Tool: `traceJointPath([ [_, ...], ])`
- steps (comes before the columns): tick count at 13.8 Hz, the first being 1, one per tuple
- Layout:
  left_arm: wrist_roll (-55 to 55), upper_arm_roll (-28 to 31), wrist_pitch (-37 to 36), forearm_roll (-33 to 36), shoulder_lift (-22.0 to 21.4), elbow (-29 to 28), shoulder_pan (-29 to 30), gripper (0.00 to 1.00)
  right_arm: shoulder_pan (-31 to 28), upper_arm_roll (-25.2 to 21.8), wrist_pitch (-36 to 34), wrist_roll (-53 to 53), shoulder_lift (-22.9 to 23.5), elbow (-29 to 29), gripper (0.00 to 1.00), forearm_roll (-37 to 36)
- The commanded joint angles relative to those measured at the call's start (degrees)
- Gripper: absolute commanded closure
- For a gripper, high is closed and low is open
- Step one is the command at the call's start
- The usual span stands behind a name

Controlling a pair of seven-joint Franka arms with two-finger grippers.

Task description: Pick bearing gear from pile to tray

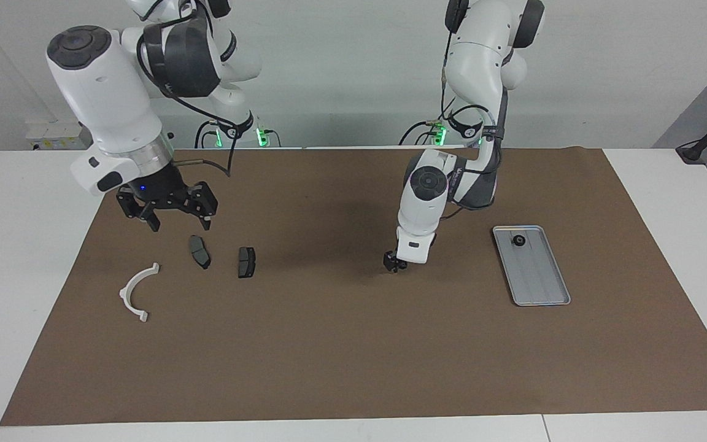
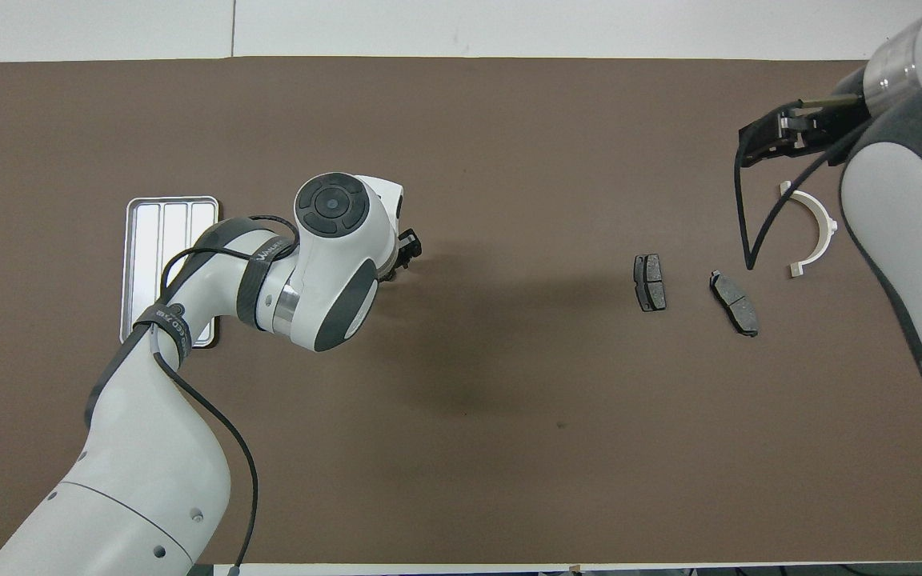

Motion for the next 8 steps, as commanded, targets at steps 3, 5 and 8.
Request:
traceJointPath([
  [3, -0.9, 0.9, 2.0, 0.5, -1.0, -1.7, -1.1, 0.43, -3.2, 0.5, 2.8, -3.5, -9.2, -8.6, 0.0, 0.3],
  [5, -1.0, 0.9, 2.0, 0.5, -1.0, -1.8, -1.1, 0.56, -3.3, 0.5, 2.8, -3.4, -10.8, -9.2, 0.0, 0.3],
  [8, -2.1, 0.9, 2.3, 0.5, -1.0, -2.0, -1.1, 1.0, -3.7, 0.5, 1.9, -3.5, -12.4, -9.9, 0.0, 0.3],
])
